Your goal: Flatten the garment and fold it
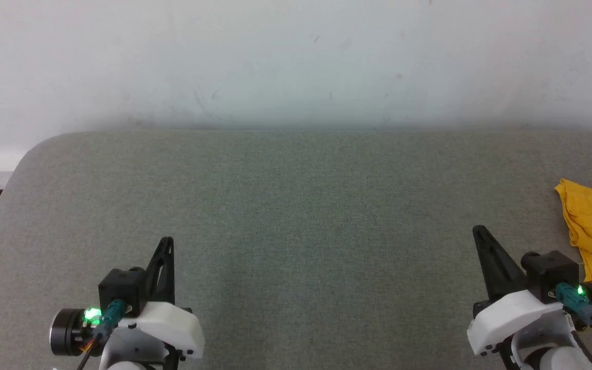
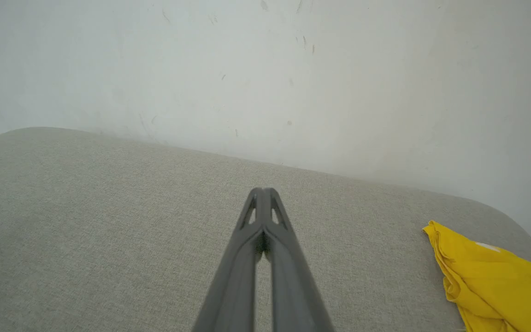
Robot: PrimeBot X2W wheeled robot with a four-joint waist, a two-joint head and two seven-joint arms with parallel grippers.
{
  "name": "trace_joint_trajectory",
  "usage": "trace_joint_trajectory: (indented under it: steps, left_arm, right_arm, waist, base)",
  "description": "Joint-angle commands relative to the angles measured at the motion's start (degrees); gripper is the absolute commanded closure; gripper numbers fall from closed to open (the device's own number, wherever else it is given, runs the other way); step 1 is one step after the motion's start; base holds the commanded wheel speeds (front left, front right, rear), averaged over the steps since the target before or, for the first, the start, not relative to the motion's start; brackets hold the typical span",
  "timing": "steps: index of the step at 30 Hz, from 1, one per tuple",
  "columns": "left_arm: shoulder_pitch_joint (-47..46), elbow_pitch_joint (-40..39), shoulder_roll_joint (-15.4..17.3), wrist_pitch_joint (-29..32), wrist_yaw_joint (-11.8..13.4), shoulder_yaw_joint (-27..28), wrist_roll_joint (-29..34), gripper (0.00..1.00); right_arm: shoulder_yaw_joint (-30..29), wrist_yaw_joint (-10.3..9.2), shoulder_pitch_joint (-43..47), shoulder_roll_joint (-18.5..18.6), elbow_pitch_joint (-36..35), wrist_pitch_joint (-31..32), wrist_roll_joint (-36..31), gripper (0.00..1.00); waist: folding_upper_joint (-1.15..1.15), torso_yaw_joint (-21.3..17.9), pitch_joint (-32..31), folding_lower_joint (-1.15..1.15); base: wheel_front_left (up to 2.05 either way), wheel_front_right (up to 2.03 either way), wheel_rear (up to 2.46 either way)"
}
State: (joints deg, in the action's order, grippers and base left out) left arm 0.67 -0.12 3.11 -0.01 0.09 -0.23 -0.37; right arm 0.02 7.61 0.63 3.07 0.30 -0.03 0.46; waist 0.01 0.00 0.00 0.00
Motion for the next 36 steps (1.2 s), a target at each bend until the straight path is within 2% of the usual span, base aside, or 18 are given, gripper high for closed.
trace_joint_trajectory:
  steps: [1, 36]
  left_arm:
    - [-0.7, 0.1, -0.2, 0.0, -0.1, 0.2, 0.4, 1.00]
    - [-0.7, 0.1, -0.2, 0.0, -0.1, 0.2, 0.4, 1.00]
  right_arm:
    - [0.0, -0.12, -0.6, -0.2, -0.3, 0.0, -0.5, 1.00]
    - [0.0, -0.12, -0.6, -0.2, -0.3, 0.0, -0.5, 1.00]
  waist:
    - [-0.01, 0.0, 0.0, 0.00]
    - [-0.01, 0.0, 0.0, 0.00]
  base:
    - [0.00, 0.00, 0.00]
    - [0.00, 0.00, 0.00]
